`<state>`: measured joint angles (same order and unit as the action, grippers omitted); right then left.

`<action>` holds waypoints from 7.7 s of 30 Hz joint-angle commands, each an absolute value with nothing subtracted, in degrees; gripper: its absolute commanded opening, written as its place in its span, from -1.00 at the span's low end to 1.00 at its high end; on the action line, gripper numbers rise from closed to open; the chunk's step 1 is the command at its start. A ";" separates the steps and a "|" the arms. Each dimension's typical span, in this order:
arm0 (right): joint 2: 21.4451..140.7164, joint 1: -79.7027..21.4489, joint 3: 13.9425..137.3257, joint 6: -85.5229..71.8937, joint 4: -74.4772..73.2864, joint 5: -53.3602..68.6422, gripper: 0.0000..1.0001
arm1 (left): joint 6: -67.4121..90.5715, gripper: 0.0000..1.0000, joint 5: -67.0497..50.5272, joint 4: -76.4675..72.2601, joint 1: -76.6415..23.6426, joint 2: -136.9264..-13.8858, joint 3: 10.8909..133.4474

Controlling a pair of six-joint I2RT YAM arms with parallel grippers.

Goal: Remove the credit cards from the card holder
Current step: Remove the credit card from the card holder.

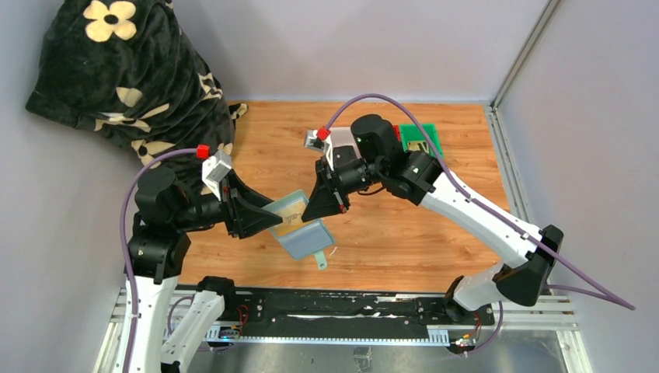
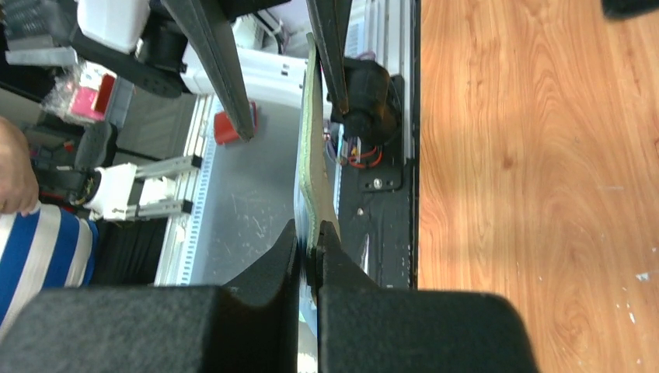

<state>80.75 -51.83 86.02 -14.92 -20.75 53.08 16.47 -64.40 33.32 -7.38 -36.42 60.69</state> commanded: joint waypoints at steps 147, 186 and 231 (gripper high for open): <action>78.10 -53.42 68.16 -40.63 18.59 46.12 -0.21 | 46.65 -1.00 -58.89 8.52 -7.73 -31.37 48.79; 76.98 -55.74 62.27 -43.35 26.60 36.21 -0.34 | 47.02 -1.00 -57.10 8.17 -7.73 -30.05 48.78; 72.20 -52.65 45.56 -55.70 52.39 35.97 -0.71 | 45.88 -0.76 -57.85 11.02 -7.73 -30.15 51.42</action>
